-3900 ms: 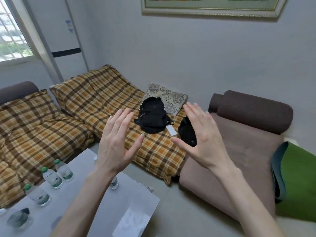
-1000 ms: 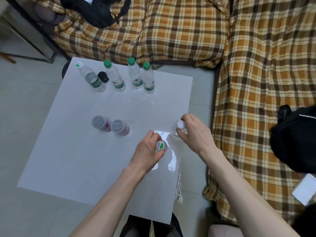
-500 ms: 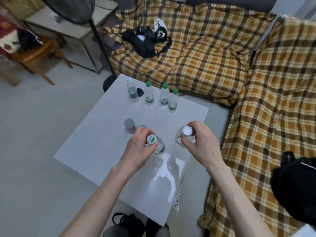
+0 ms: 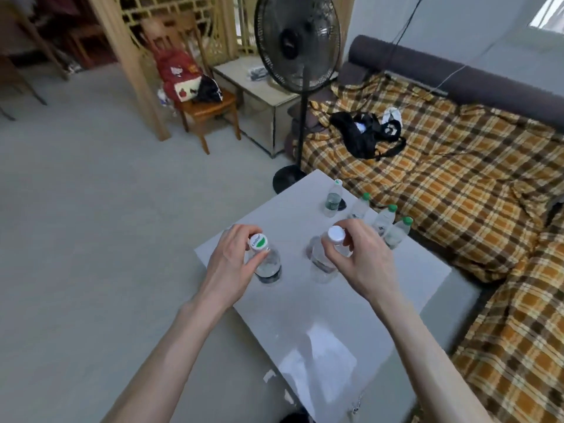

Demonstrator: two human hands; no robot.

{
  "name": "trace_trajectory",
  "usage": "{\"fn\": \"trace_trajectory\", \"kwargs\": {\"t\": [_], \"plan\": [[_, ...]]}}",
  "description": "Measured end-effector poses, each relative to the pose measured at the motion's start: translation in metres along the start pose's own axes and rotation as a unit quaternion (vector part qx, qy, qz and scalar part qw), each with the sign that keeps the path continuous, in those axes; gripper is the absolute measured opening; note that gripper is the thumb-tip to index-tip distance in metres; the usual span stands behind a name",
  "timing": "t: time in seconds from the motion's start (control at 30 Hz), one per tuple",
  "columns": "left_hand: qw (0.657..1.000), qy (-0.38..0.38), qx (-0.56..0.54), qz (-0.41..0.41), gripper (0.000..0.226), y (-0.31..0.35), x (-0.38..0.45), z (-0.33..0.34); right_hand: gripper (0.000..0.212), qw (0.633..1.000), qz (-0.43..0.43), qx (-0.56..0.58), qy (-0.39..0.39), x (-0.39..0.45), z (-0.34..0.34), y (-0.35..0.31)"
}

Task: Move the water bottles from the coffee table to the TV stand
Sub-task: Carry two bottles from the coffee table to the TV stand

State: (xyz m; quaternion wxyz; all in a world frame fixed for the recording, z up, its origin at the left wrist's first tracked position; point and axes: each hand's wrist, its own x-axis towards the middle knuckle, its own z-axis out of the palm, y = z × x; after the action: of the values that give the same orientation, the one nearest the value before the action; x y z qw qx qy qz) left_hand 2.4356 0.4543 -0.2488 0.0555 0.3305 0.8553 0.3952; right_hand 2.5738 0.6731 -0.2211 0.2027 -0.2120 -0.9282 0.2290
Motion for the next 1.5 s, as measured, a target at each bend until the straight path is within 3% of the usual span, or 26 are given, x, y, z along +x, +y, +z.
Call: {"fn": "trace_trajectory", "kwargs": {"t": [0.17,0.43,0.73,1.13,1.5], "plan": [[0.997,0.06,0.022,-0.043,0.015,-0.046,-0.031,-0.091,0.02,0.997,-0.06,0.044,-0.018,0.015,0.039,-0.095],[0.98,0.167,0.08,-0.075,0.013,-0.117,-0.098,-0.232,0.031,0.981,-0.188,0.017,-0.051,0.036,0.104,-0.254],[0.931,0.272,0.171,-0.173,0.022,-0.199,-0.178,-0.35,0.037,0.944,-0.301,0.051,-0.126,0.046,0.193,-0.43],[0.847,0.368,0.159,-0.349,0.023,-0.317,-0.249,-0.461,0.033,0.851,-0.424,0.161,-0.263,0.052,0.352,-0.634],[0.738,0.423,0.229,-0.473,0.028,-0.382,-0.301,-0.546,0.028,0.714,-0.584,0.19,-0.337,0.042,0.468,-0.807]]}}
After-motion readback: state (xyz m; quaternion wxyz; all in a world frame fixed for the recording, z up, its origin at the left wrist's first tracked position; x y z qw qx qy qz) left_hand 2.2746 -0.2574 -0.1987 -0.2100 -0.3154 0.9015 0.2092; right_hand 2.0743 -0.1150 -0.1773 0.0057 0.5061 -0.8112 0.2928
